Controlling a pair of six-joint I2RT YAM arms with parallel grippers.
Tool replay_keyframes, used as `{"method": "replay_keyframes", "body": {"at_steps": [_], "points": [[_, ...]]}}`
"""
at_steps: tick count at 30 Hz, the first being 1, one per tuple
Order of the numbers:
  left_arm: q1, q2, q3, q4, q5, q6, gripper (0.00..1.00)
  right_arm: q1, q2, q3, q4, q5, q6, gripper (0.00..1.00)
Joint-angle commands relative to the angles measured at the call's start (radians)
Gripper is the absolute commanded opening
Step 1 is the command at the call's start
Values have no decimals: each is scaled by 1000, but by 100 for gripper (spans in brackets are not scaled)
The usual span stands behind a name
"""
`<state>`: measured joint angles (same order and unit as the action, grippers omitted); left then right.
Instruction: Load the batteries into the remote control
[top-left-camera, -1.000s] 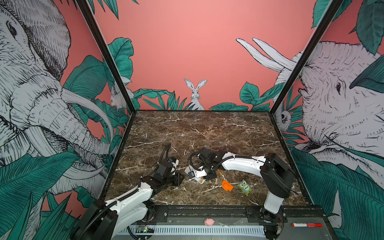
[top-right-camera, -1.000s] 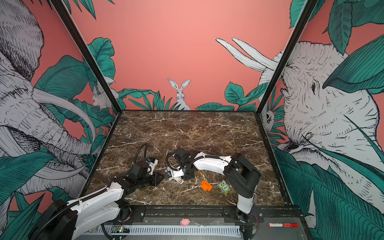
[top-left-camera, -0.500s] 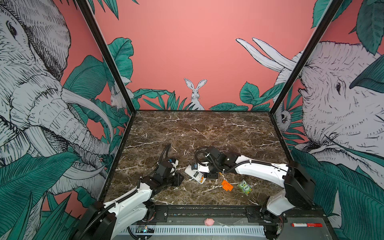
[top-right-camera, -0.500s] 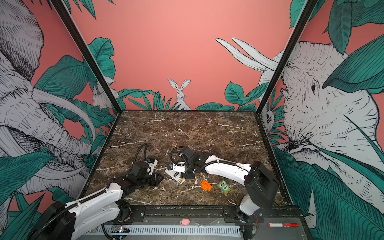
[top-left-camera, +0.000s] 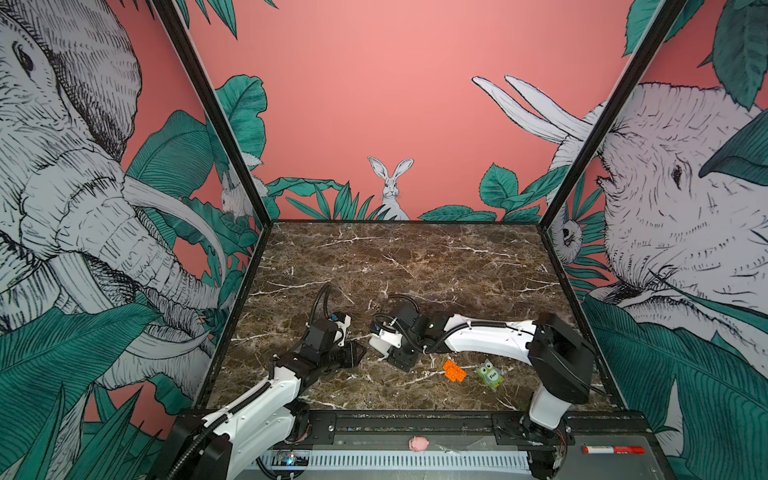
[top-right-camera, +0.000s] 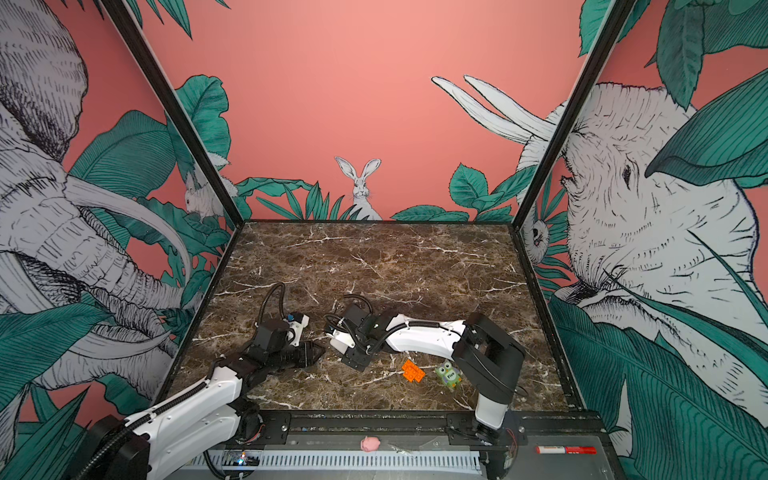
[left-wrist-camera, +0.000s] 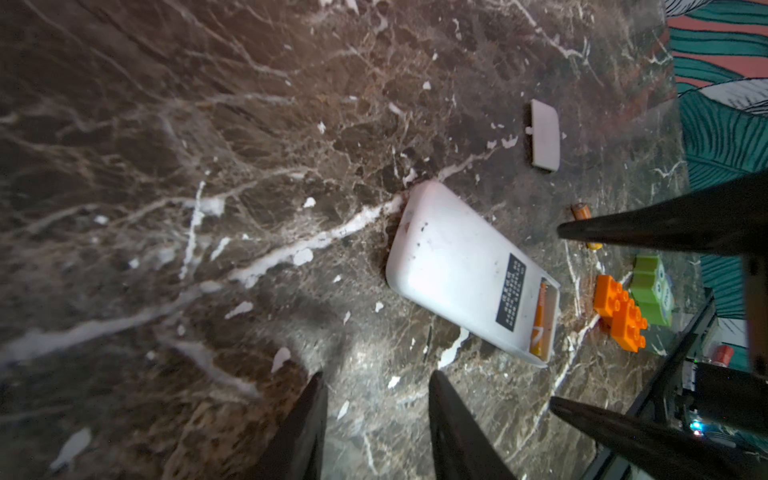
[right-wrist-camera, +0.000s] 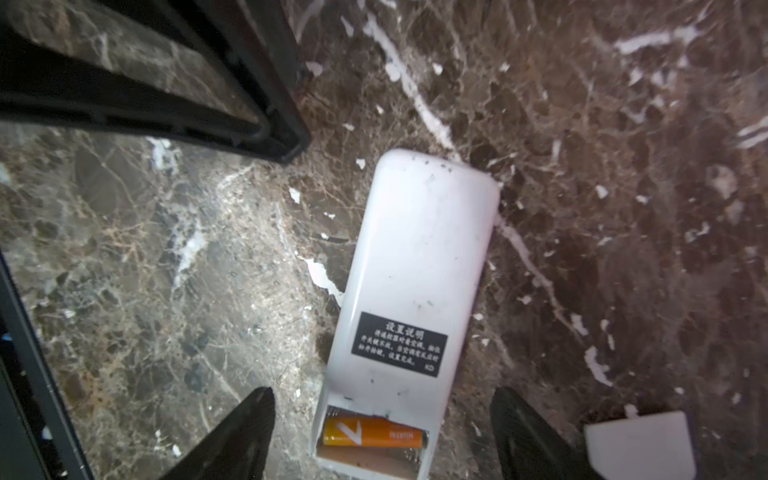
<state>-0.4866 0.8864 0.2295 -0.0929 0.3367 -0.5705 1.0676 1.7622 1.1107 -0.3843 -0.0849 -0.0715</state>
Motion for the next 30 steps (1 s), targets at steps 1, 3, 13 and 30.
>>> {"method": "replay_keyframes", "body": {"at_steps": [1,3,13,30], "points": [[10,-29,19,-42,10,-8,43,3,10,24,-24,40,54,82],[12,-32,18,-42,10,-11,43,6,24,20,-27,43,56,81],[13,-45,23,-51,6,-17,43,8,89,19,-32,65,61,77],[14,-55,41,33,142,-26,59,8,-1,-119,151,35,-3,31]]}}
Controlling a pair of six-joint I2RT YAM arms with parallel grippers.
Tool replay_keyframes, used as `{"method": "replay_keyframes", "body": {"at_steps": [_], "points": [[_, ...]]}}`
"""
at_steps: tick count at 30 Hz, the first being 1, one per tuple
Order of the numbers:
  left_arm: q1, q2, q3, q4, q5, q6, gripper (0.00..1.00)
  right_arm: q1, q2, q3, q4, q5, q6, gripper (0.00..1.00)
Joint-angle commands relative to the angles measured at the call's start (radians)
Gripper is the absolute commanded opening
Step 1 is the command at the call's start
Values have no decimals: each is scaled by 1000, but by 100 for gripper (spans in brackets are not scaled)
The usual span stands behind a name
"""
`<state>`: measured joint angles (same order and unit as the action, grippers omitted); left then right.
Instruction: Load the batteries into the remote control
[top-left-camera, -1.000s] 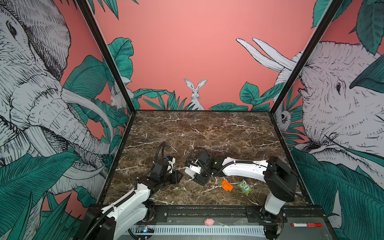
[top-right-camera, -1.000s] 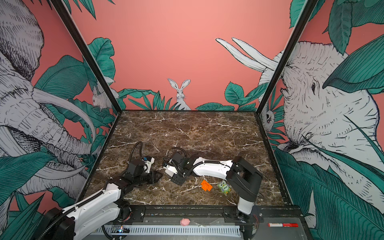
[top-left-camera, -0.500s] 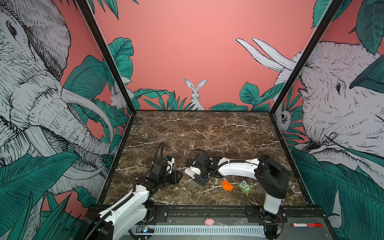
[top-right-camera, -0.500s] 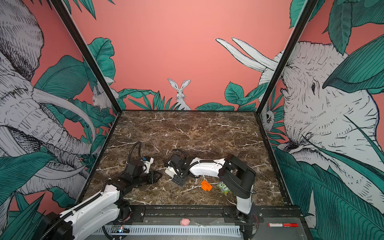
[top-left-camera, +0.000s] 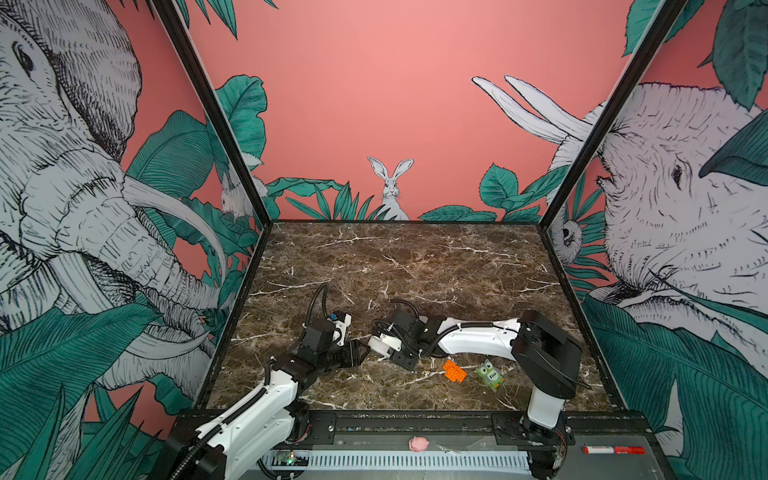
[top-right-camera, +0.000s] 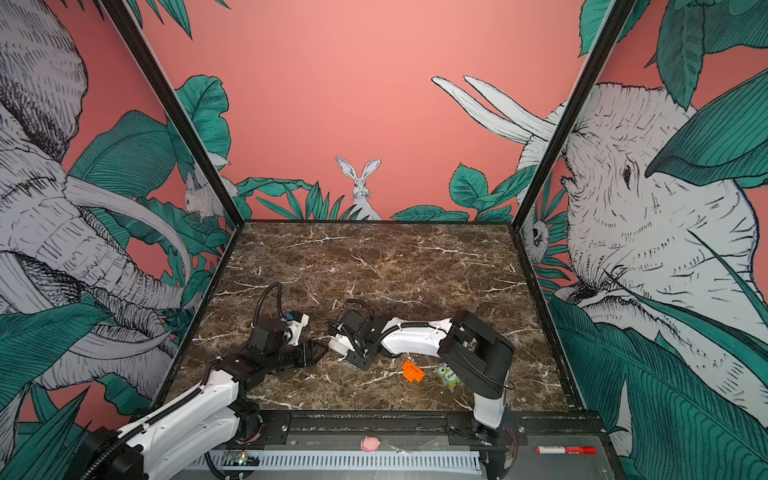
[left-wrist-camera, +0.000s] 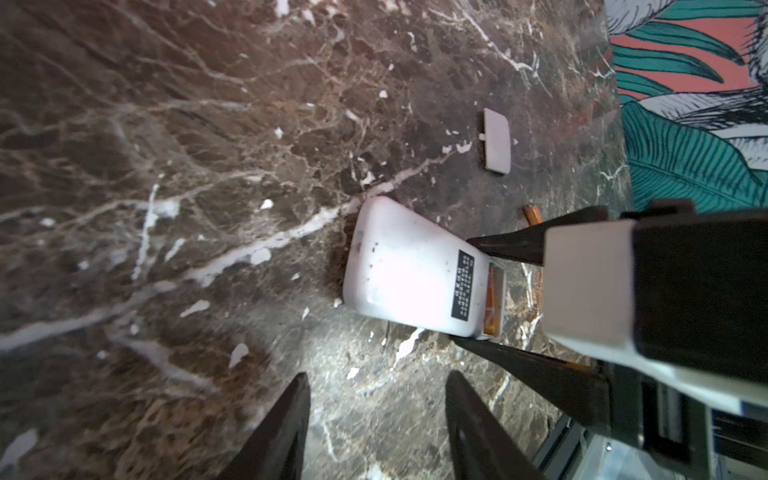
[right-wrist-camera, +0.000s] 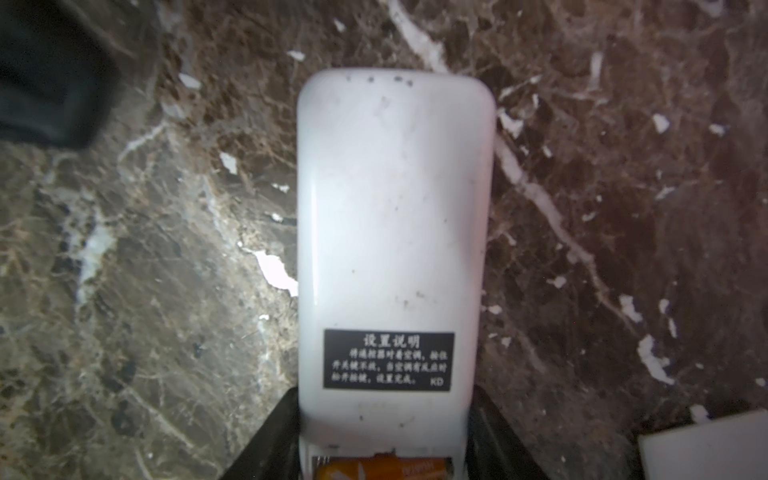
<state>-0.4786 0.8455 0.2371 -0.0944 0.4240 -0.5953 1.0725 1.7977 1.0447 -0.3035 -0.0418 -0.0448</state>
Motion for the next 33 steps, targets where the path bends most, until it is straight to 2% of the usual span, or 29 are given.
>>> {"method": "replay_keyframes", "body": {"at_steps": [1,4,12,20,25,30,33], "points": [[6,-17,35,36,68,2,61,3,-60,-78,114,-17,-39,28],[5,-25,40,49,99,1,63,3,-127,-157,270,-64,-68,22],[5,-3,60,114,168,-19,66,3,-224,-290,541,-169,-152,19],[1,51,64,169,170,-36,58,3,-212,-316,647,-201,-178,18],[-11,71,65,176,159,-34,48,4,-205,-319,667,-197,-185,18],[-12,80,68,174,145,-34,28,4,-205,-326,669,-192,-189,20],[-13,84,71,173,132,-32,13,3,-207,-333,667,-179,-188,27]]}}
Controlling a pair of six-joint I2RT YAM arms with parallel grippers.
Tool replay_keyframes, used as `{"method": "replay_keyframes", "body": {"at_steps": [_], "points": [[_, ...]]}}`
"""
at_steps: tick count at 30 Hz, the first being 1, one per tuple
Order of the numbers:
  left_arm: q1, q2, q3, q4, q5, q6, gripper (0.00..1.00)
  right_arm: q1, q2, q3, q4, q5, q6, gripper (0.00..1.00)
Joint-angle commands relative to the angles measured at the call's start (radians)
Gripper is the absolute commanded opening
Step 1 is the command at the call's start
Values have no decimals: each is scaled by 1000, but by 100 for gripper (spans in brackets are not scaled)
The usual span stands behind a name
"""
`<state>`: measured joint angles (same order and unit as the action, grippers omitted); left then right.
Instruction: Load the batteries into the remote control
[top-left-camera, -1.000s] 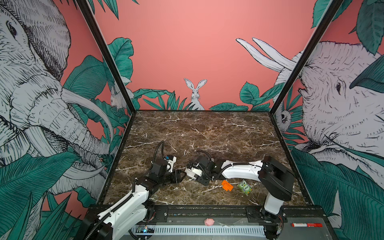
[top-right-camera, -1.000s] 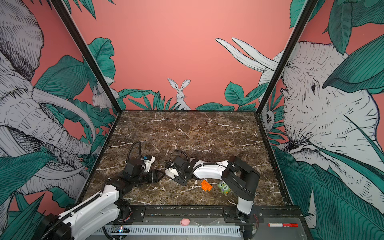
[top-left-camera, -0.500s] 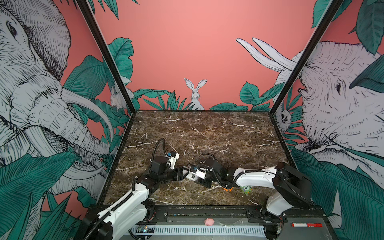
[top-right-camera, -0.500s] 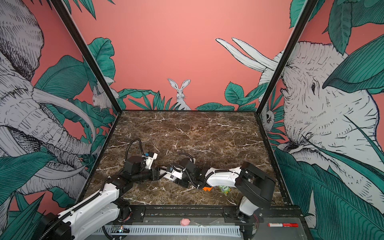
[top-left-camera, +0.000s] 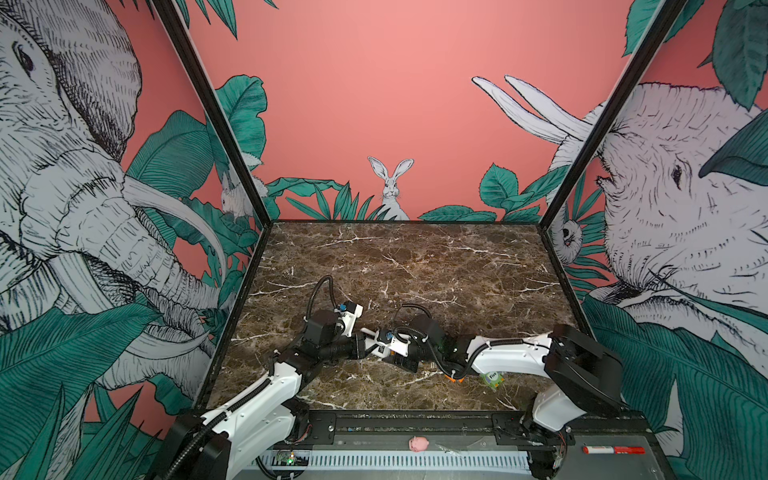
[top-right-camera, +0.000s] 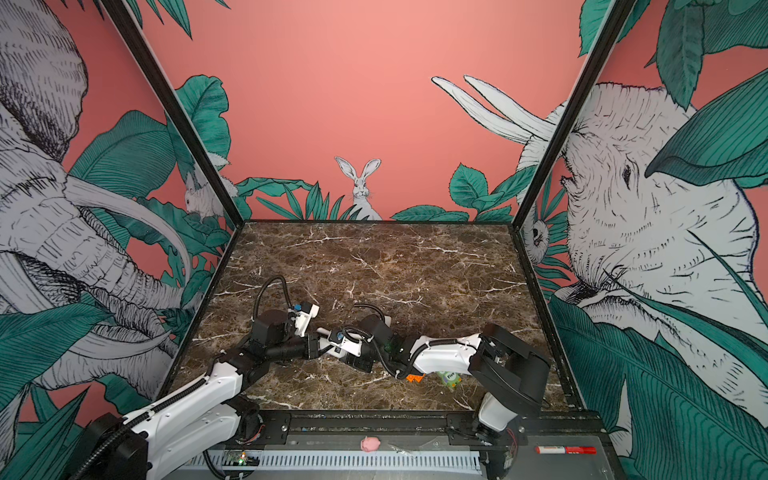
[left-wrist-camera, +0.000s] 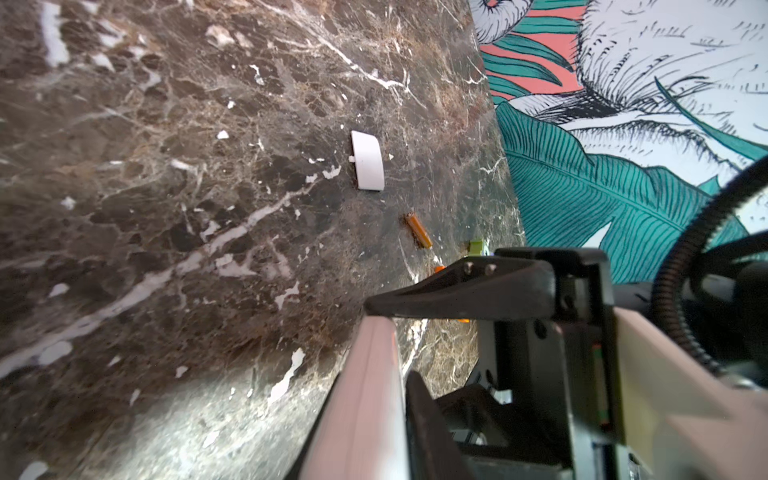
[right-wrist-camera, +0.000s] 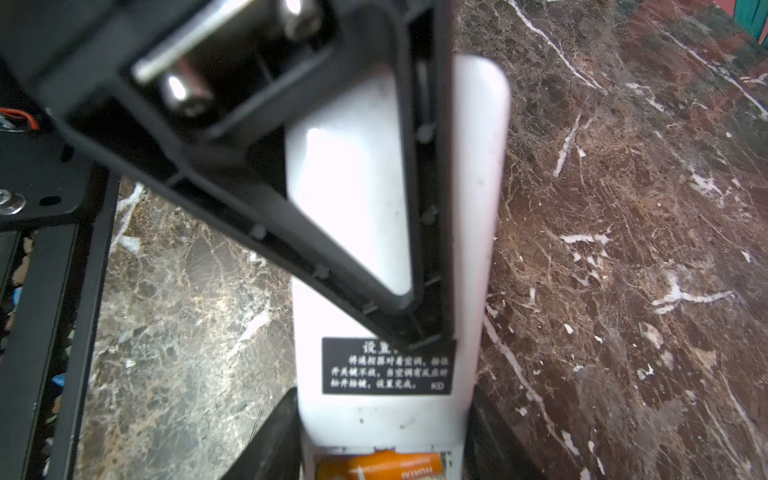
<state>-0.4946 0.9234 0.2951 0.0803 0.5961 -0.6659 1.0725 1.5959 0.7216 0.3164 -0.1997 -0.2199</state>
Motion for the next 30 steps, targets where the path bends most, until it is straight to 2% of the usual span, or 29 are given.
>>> {"method": "replay_keyframes", "body": {"at_steps": [1,3,6,14,17,24,30], "points": [[4,7,14,-2,-45,38,10,3,-5,-11,46,-12,-10,31],[4,14,17,3,-54,39,7,3,-7,-9,34,-1,0,43],[2,28,22,11,-73,46,4,3,-17,-15,25,8,23,55],[-9,36,76,-31,-193,125,3,4,-94,-102,30,27,91,74],[-31,38,108,-50,-243,169,2,1,-132,-137,41,59,113,78],[-168,83,221,-154,-471,326,0,-50,-181,-166,1,158,190,78],[-284,124,269,-218,-673,421,0,-100,-213,-175,-51,139,237,77]]}}
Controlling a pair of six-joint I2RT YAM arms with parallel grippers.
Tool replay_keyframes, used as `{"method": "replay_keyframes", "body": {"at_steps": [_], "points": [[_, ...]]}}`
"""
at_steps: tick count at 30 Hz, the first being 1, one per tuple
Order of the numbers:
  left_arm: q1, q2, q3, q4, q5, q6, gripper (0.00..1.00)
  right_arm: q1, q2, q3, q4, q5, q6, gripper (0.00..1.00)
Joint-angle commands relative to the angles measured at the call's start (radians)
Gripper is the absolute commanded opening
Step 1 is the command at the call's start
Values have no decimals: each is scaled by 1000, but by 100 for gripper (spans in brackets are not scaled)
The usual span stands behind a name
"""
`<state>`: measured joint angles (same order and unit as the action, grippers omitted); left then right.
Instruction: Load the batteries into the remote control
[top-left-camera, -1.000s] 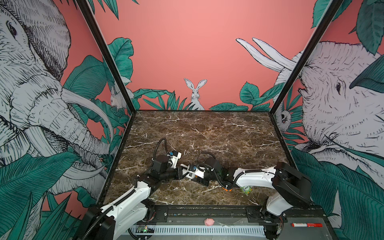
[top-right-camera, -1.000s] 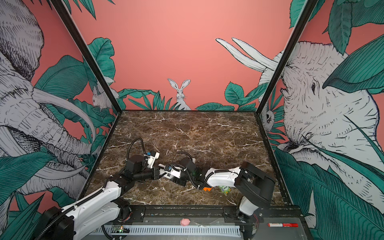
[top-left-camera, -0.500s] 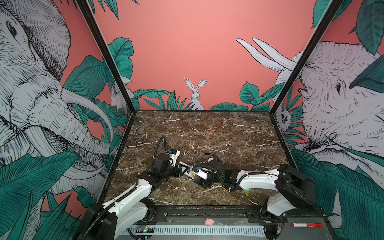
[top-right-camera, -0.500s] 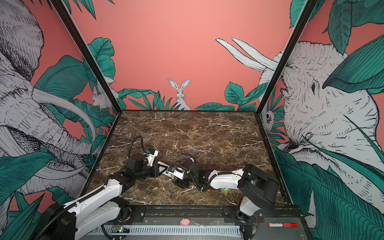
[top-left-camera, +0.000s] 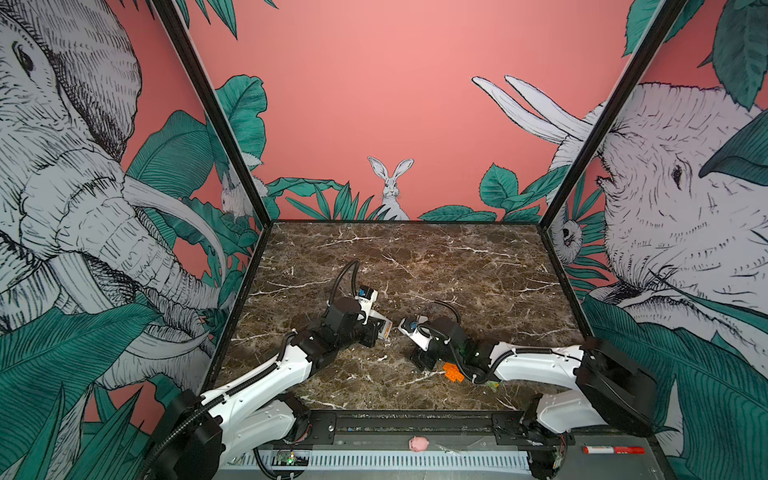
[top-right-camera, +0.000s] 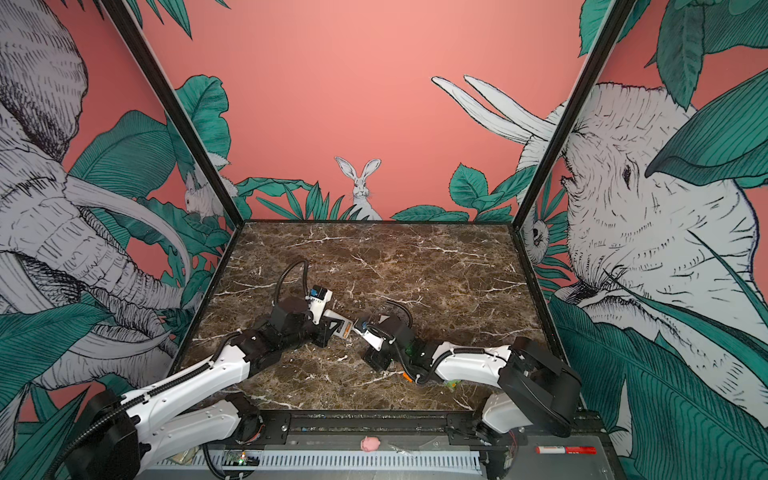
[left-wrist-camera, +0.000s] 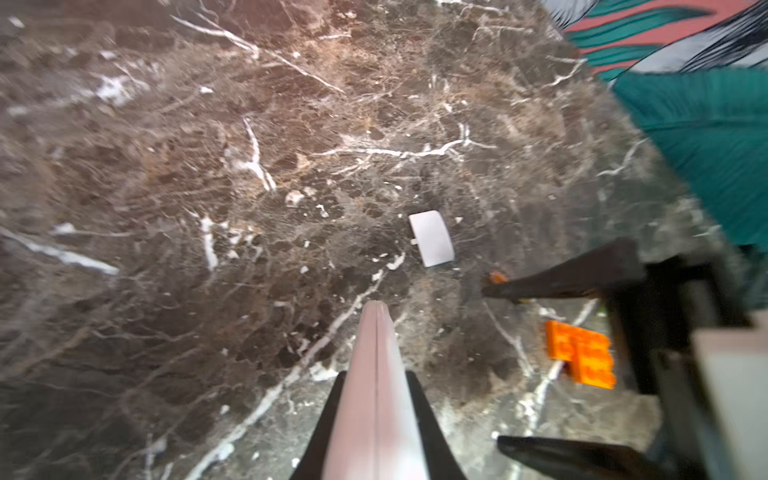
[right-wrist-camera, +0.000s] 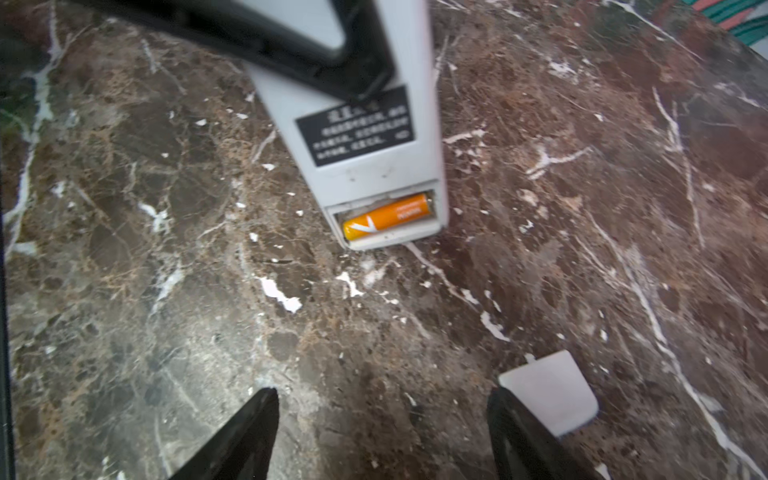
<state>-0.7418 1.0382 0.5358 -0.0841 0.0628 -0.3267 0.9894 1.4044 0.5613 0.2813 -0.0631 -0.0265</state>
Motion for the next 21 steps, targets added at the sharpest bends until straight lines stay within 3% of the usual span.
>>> {"method": "replay_keyframes", "body": {"at_steps": [1,9,21], "points": [[-50,18,31,-52,-155,92,0,-20,-22,-14,-24,-4,47,77],[-197,120,68,-65,-360,169,0,-54,-16,-12,-73,-2,85,75],[-267,142,73,-67,-454,194,0,-61,-14,-28,-62,-28,62,74]]}}
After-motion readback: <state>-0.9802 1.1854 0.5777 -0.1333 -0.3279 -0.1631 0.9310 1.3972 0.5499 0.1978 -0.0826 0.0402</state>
